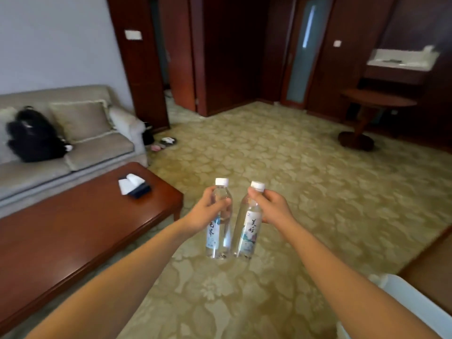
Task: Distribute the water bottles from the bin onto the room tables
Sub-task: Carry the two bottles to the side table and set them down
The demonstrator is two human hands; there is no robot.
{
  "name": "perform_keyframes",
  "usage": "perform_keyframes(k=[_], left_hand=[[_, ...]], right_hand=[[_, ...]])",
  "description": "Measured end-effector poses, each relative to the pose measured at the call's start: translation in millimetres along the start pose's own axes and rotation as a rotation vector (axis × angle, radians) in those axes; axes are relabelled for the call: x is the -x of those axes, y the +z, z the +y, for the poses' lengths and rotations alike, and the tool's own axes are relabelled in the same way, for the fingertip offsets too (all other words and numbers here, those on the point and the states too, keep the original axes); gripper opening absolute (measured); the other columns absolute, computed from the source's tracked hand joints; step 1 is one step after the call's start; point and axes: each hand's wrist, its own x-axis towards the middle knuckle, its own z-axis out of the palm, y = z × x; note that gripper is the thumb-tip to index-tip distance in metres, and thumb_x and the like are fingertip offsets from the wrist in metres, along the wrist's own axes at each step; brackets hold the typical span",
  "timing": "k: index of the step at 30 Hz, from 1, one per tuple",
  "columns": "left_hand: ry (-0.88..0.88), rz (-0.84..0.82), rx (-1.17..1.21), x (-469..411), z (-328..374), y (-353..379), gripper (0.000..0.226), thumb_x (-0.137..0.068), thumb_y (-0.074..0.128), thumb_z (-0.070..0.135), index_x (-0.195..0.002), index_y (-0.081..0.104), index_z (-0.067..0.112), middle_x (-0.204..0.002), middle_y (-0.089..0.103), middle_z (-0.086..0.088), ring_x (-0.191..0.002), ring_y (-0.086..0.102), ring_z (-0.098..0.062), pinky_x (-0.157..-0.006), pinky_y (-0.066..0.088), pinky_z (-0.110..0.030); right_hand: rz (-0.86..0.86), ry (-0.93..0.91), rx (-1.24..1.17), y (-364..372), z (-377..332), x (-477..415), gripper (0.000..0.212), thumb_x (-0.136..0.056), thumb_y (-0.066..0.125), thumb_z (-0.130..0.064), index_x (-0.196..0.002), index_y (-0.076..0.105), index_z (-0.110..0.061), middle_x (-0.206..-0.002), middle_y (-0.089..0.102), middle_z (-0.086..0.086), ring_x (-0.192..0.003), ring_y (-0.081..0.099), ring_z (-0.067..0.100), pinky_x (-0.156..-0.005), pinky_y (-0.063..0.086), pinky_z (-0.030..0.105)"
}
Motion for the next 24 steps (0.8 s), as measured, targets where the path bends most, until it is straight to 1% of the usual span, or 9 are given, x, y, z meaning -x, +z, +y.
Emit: perform_keyframes(k=[1,3,6,11,13,15,18,21,24], left_hand=[[-0.009,0.038,-0.013,8.9,0.1,-19.3,0.031,-0.1,0.052,0.019,-0.125,0.035,0.013,-0.098,0.056,0.002,-0.083,0.062,0.006,-0.065,0.049,-0.009],[-0.027,0.104,-0.042,26.9,-3.2,-57.9,0.03,-0.1,0.05,0.023,-0.125,0.037,0.014,-0.11,0.051,0.002,-0.097,0.058,0.001,-0.072,0.05,-0.014],[-0.036,0.2,-0.014,56.4,-12.1,-109.6,0.031,-0.101,0.047,0.021,-0.129,0.036,0.012,-0.116,0.046,0.002,-0.086,0.06,0.009,-0.074,0.053,-0.018],[-0.085,0.372,0.01,107.3,-34.0,-177.7,0.006,-0.101,0.046,0.031,-0.106,0.046,0.032,-0.129,0.042,-0.004,-0.123,0.047,-0.019,-0.104,0.043,-0.041],[-0.105,0.473,0.014,127.8,-42.9,-201.5,0.011,-0.102,0.047,0.03,-0.112,0.045,0.028,-0.128,0.043,-0.003,-0.122,0.048,-0.016,-0.1,0.045,-0.034],[-0.129,0.581,0.041,146.9,-51.7,-224.6,0.023,-0.101,0.049,0.03,-0.121,0.04,0.024,-0.126,0.048,-0.001,-0.112,0.055,-0.009,-0.086,0.049,-0.023],[-0.153,0.725,0.08,170.9,-61.2,-258.6,0.03,-0.1,0.05,0.028,-0.127,0.038,0.02,-0.115,0.058,0.002,-0.097,0.063,-0.005,-0.07,0.052,-0.017],[-0.162,0.883,0.076,190.7,-66.6,-292.1,0.034,-0.099,0.052,0.028,-0.129,0.04,0.019,-0.114,0.06,0.002,-0.097,0.064,-0.006,-0.072,0.052,-0.018],[-0.18,1.011,0.118,208.1,-72.2,-325.0,0.04,-0.096,0.056,0.031,-0.132,0.04,0.021,-0.116,0.063,0.0,-0.098,0.068,-0.011,-0.079,0.056,-0.027]], right_hand=[[-0.036,-0.007,0.0,18.7,-5.8,-1.3,0.022,-0.09,0.069,-0.041,-0.085,0.073,-0.02,-0.081,0.074,-0.005,-0.076,0.069,0.014,-0.079,0.059,0.047],[-0.109,-0.007,0.005,55.7,-15.7,-4.6,0.026,-0.088,0.072,-0.042,-0.089,0.075,-0.017,-0.085,0.075,-0.001,-0.076,0.069,0.015,-0.078,0.06,0.048],[-0.233,-0.015,0.028,111.8,-28.2,-10.1,0.034,-0.082,0.075,-0.047,-0.094,0.076,-0.014,-0.093,0.077,0.004,-0.08,0.071,0.017,-0.078,0.06,0.05],[-0.453,-0.087,0.106,207.0,-46.2,-15.3,0.026,-0.082,0.076,-0.047,-0.087,0.075,-0.021,-0.083,0.076,-0.004,-0.082,0.072,0.018,-0.079,0.06,0.047],[-0.536,-0.12,0.126,245.7,-50.3,-16.7,0.026,-0.081,0.076,-0.049,-0.082,0.074,-0.023,-0.077,0.074,-0.007,-0.079,0.07,0.015,-0.08,0.059,0.044],[-0.62,-0.146,0.139,286.1,-55.0,-18.0,0.027,-0.082,0.074,-0.05,-0.084,0.075,-0.024,-0.08,0.075,-0.007,-0.082,0.072,0.015,-0.081,0.059,0.043],[-0.74,-0.209,0.14,346.1,-64.2,-19.8,0.029,-0.086,0.07,-0.049,-0.091,0.076,-0.021,-0.087,0.077,-0.005,-0.088,0.072,0.016,-0.08,0.059,0.04],[-0.886,-0.284,0.145,403.2,-80.2,-18.8,0.03,-0.091,0.064,-0.047,-0.093,0.077,-0.02,-0.089,0.076,-0.006,-0.09,0.071,0.013,-0.077,0.056,0.031],[-1.039,-0.32,0.175,455.6,-97.1,-17.8,0.034,-0.096,0.059,-0.044,-0.086,0.077,-0.017,-0.085,0.076,-0.005,-0.087,0.071,0.015,-0.079,0.055,0.037]])
